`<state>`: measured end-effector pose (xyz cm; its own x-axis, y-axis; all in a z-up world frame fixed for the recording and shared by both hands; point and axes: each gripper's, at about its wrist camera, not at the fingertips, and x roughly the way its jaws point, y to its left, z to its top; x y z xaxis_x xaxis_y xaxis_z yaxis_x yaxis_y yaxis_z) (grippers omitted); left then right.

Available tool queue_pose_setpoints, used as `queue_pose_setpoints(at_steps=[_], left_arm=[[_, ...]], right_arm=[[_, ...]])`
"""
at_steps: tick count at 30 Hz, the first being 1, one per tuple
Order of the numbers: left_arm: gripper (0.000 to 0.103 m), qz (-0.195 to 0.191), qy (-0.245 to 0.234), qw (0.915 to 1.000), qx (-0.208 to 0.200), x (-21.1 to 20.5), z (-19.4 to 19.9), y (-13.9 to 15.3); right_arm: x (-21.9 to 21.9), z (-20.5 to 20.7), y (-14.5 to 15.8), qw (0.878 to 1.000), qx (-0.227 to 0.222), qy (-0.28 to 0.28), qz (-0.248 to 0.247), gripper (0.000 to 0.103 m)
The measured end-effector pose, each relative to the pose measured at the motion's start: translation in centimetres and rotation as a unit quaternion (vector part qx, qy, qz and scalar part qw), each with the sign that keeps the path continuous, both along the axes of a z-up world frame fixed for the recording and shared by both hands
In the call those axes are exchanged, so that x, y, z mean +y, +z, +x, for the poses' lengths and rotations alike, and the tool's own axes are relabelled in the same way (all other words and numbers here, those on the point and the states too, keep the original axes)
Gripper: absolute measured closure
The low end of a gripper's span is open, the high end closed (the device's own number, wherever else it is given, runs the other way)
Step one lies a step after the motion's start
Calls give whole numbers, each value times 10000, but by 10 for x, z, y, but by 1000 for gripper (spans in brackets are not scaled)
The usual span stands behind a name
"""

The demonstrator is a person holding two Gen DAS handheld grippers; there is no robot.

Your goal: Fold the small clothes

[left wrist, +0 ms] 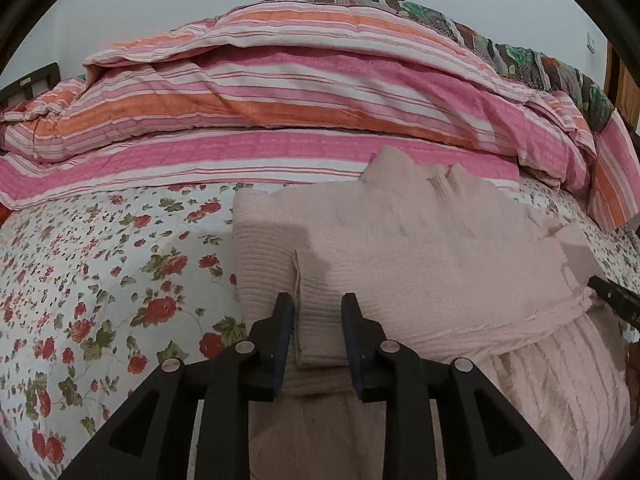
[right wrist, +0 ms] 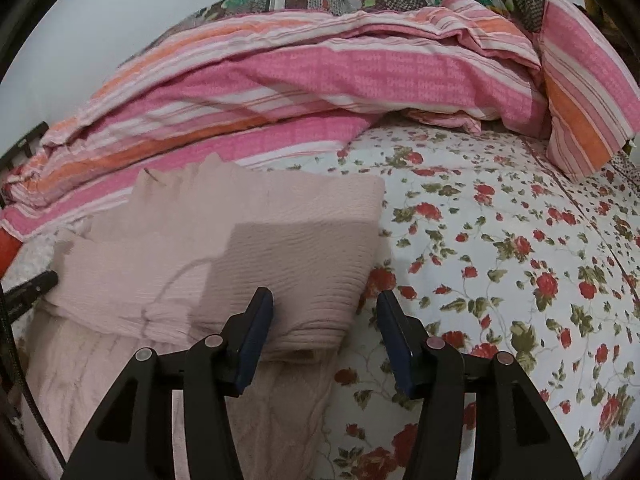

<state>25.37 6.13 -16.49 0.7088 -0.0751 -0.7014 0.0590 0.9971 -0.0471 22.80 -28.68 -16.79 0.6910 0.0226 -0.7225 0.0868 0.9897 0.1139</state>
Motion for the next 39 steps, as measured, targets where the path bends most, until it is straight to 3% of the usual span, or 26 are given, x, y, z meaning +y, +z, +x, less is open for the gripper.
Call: queue_pose_setpoints(at_steps=[13, 15, 17, 26, 39], left_arm=[[62, -104, -66, 9999, 36, 3, -10, -2], [50, -83, -71, 9999, 69, 1, -10, -2], [44, -12, 7, 9999, 126, 1, -9, -4], [40, -637, 103, 9974, 308, 18, -12, -11], [40, -680, 120, 9972, 284, 19, -27, -13]], right_arm=[[3, 2, -5, 9996, 117, -91, -244, 43], [2, 3, -5, 9996, 128, -100, -231, 42], [3, 3, -5, 9995, 131, -109, -259, 41], [4, 3, -6, 9993, 132, -114, -329, 40], [7, 0, -6, 9988, 202, -87, -442, 41]])
